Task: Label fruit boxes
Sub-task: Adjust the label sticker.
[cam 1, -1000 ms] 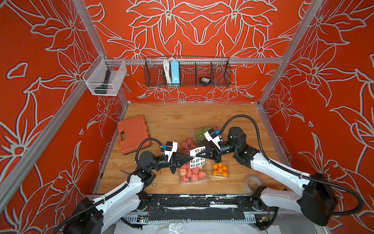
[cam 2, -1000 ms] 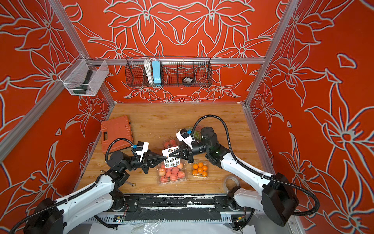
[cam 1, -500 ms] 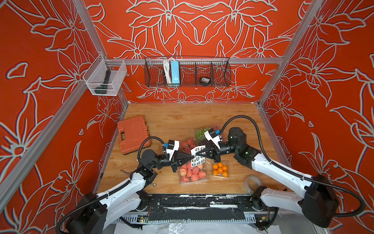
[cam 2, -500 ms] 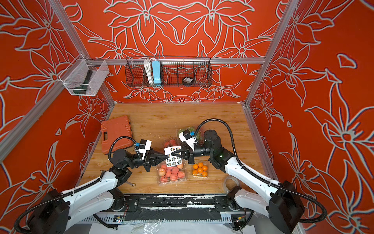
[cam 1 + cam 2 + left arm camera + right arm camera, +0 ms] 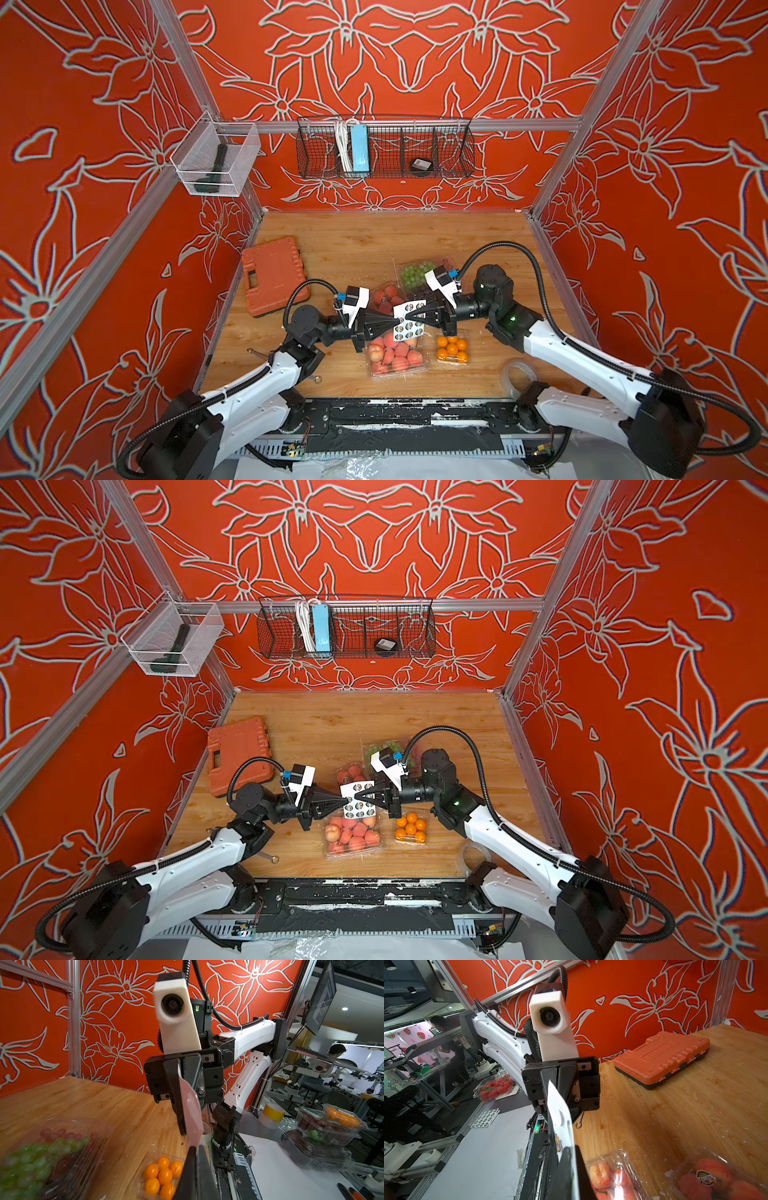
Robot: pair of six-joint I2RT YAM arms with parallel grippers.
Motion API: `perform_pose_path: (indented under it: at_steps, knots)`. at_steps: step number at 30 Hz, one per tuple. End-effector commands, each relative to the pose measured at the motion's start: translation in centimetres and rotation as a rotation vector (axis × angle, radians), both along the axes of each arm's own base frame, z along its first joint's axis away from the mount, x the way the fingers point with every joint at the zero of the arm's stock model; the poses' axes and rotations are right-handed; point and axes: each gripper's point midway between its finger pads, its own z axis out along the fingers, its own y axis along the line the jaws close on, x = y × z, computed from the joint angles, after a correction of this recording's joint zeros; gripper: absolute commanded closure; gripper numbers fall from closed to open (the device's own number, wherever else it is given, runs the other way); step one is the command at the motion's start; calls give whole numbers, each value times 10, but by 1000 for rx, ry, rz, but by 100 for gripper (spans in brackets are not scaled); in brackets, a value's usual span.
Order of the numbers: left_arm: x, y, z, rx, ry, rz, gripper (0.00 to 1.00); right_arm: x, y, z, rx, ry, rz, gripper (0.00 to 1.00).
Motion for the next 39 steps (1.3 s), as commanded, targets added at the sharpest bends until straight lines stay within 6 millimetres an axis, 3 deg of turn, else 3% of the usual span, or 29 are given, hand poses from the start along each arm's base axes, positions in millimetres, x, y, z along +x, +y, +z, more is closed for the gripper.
perform_pose_path:
  at_steps: [1, 10, 26, 39]
  knots:
    - [-6, 1, 14, -28, -41, -34, 100, 1, -1, 2, 11, -36, -23, 100]
    - [-6, 0, 14, -27, -42, -39, 100, 13, 3, 0, -3, -9, -71, 100]
    - [-1, -7, 9, -15, -20, -65, 100, -7, -10, 1, 13, -51, -45, 100]
    - [-10, -21, 11, 2, -42, -121, 100, -5, -16, -7, -5, -70, -95, 100]
